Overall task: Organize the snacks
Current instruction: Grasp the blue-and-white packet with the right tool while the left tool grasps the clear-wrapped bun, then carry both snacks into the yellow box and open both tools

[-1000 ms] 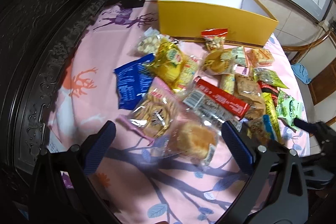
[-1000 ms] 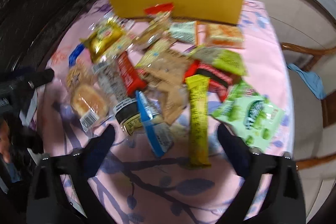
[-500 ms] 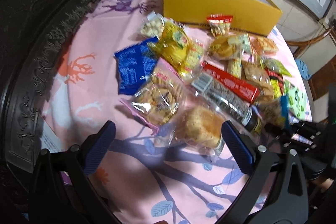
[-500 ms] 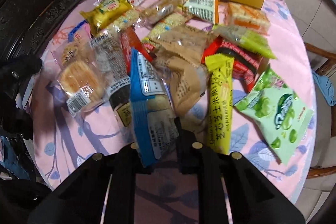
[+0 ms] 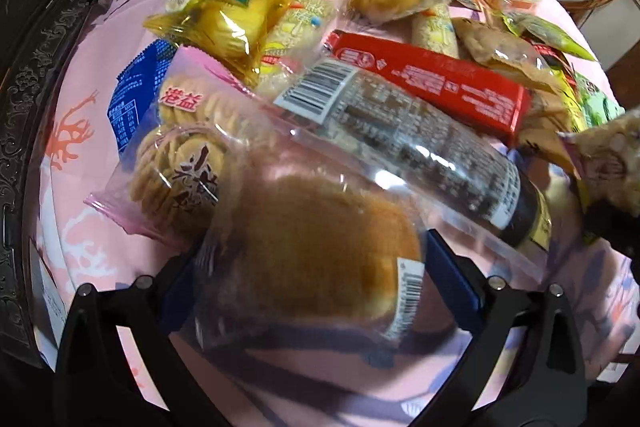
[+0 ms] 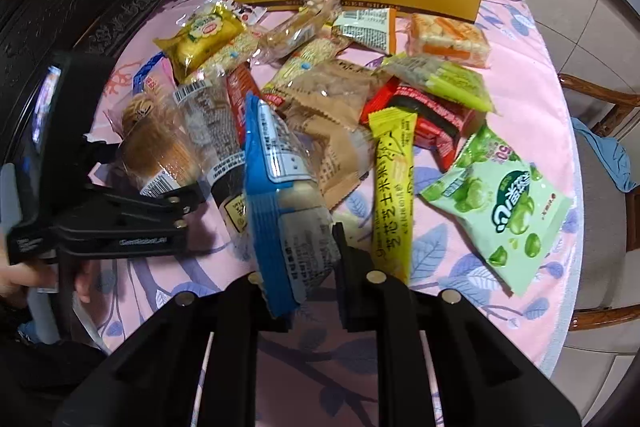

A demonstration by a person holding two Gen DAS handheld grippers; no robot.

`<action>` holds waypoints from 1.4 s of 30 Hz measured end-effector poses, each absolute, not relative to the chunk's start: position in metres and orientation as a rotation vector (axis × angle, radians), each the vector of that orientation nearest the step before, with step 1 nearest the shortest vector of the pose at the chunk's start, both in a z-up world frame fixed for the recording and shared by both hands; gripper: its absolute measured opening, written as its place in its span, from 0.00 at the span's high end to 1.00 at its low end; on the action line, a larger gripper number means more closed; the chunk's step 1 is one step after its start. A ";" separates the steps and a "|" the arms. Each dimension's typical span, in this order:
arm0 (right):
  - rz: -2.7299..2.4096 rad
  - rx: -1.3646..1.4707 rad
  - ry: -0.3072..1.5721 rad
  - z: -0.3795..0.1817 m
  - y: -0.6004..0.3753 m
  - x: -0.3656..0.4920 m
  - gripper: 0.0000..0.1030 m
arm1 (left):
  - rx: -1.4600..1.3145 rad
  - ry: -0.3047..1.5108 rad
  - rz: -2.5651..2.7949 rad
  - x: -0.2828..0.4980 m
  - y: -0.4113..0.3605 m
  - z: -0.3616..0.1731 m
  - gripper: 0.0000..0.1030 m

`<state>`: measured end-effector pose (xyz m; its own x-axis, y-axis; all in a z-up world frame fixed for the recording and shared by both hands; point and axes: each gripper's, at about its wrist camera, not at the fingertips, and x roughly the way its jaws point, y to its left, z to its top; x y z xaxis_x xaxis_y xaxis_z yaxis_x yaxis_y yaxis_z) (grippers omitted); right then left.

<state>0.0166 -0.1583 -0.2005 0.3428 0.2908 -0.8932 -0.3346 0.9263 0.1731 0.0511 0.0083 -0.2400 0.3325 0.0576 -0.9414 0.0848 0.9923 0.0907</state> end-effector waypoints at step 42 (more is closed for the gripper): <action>0.401 0.019 0.934 -0.096 -0.152 0.131 0.85 | -0.051 0.953 -0.078 0.150 0.013 -0.083 0.44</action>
<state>0.1306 -0.1515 -0.0960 0.5269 0.3432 -0.7776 -0.3271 0.9263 0.1872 0.1501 0.0133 -0.0829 0.5767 -0.0886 -0.8121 0.0440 0.9960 -0.0775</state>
